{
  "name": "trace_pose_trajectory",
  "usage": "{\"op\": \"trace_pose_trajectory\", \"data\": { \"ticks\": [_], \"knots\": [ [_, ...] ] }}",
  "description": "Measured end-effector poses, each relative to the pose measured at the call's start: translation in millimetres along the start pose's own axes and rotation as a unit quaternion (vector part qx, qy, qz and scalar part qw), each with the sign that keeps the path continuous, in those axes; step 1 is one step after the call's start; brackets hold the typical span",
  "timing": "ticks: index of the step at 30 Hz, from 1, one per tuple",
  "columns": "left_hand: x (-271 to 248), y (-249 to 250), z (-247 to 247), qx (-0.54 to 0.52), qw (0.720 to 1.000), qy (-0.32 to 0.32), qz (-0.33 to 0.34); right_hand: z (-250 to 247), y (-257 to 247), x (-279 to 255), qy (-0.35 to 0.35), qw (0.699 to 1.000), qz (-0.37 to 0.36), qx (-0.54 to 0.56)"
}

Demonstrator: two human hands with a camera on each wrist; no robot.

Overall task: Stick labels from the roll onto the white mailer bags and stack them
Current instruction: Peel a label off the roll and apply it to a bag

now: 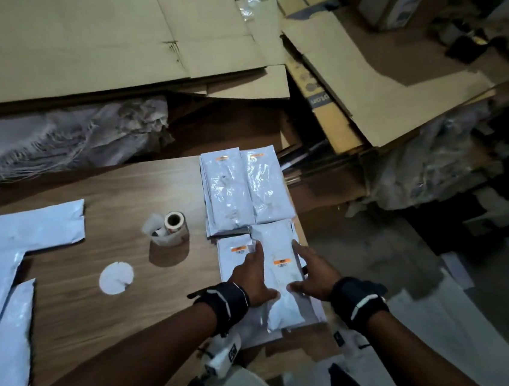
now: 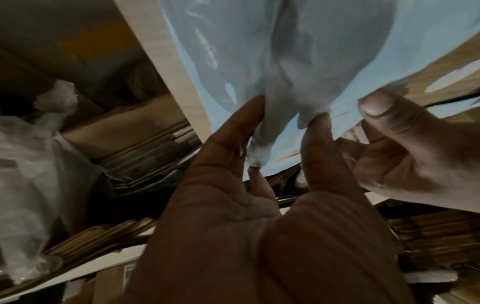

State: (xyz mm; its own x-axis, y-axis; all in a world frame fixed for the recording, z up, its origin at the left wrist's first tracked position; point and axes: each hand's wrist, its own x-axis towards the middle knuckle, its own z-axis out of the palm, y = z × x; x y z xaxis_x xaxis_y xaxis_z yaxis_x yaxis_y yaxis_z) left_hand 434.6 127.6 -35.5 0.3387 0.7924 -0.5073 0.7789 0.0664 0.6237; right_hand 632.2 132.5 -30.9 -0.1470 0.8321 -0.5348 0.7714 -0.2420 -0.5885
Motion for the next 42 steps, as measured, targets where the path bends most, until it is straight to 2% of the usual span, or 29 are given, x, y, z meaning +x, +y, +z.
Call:
{"op": "trace_pose_trajectory", "data": {
  "ticks": [5,9,13,18,23,30,32,34,36,38,42],
  "knots": [
    [22,18,14,0.008,0.999,-0.03,-0.027,-9,18,12,-0.006,0.999,0.038,0.001],
    [29,25,20,0.004,0.999,-0.036,-0.033,-17,24,18,-0.032,0.999,0.034,-0.002],
    [30,24,22,0.014,0.998,-0.044,-0.032,-22,34,20,-0.023,0.999,0.026,-0.013],
    [23,16,24,0.019,0.999,-0.029,-0.021,-22,44,13,0.039,0.998,0.032,0.035],
    [16,17,27,-0.001,0.999,-0.042,-0.008,0,46,7,0.024,0.989,0.05,0.136],
    [19,13,26,0.049,0.998,-0.04,0.008,9,49,6,0.031,0.985,0.032,0.164],
    [19,11,25,0.064,0.997,-0.032,0.01,7,47,5,0.029,0.99,0.032,0.133],
    [17,11,24,0.093,0.995,0.013,0.023,4,44,4,0.051,0.998,0.015,0.017],
    [17,11,22,0.137,0.987,0.054,0.062,6,37,3,0.096,0.991,-0.037,-0.083],
    [23,13,23,0.189,0.976,0.051,0.097,12,30,8,0.122,0.978,-0.099,-0.137],
    [39,13,29,0.23,0.968,-0.004,0.096,32,35,25,0.093,0.973,-0.112,-0.181]
  ]
}}
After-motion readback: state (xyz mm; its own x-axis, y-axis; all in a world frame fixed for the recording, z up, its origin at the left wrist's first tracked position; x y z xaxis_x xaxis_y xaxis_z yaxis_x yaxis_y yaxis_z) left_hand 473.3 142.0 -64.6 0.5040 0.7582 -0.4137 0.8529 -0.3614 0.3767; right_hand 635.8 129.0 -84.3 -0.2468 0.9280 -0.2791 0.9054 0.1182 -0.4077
